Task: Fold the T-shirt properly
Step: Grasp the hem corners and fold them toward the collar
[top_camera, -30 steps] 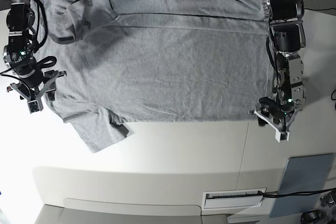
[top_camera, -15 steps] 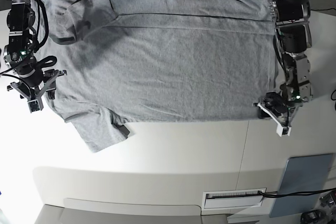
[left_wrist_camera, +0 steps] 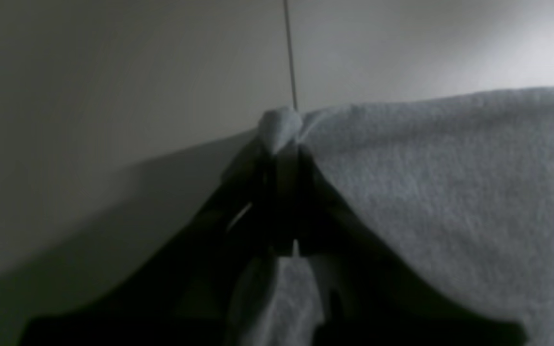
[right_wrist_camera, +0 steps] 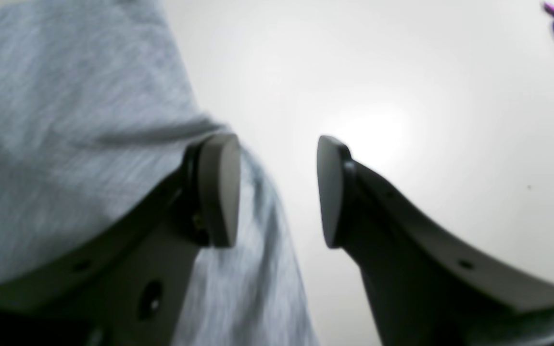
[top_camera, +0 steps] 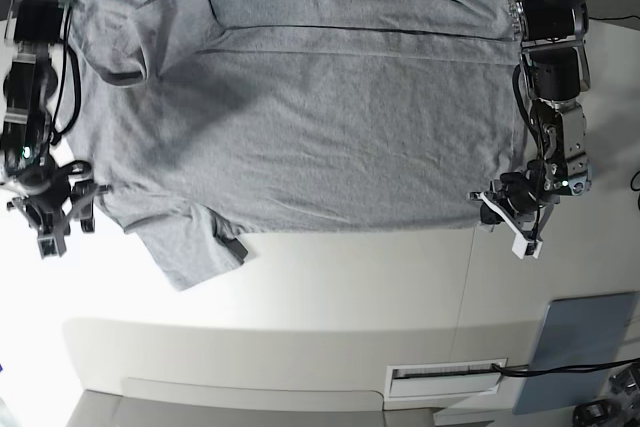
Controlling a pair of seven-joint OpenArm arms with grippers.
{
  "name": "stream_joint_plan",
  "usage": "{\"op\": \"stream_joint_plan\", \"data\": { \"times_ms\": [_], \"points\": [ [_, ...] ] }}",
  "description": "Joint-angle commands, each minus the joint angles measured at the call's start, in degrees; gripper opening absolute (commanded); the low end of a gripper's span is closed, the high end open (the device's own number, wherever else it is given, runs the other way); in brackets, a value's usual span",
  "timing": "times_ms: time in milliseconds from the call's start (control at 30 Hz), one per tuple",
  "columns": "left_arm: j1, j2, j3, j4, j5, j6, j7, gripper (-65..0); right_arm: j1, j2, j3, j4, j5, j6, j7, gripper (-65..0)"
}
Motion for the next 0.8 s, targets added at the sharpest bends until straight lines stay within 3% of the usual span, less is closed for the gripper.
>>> {"op": "stream_joint_plan", "data": {
  "times_ms": [0,167,333,733,767],
  "points": [
    [-0.9,-0.7,-0.1,0.4,1.7,0.5,0.8,-65.0,4.1,1.1,-1.6,-2.1,0.2,0.2,1.0,-39.0],
    [-0.9,-0.7,-0.1,0.4,1.9,-0.1,0.8,-65.0,17.0,0.6,-14.5,-17.4,0.2,0.3,0.7,-39.0],
    [-0.9,-0.7,-0.1,0.4,1.9,-0.8,0.8,-65.0,25.7,-2.5,-23.2,-29.6,0.1,2.8,0.2,-39.0],
    [-0.9,-0.7,-0.1,0.4,1.9,-0.8,0.9,-65.0,31.9,-10.7,-25.7,-50.3,-3.2,3.4,4.5,-39.3],
    [-0.9,-0.7,-0.1,0.4,1.9,-0.8,0.9,-65.0,31.9,-10.8,-25.7,-50.8,-3.5,3.4,4.7,-41.9]
  ]
}}
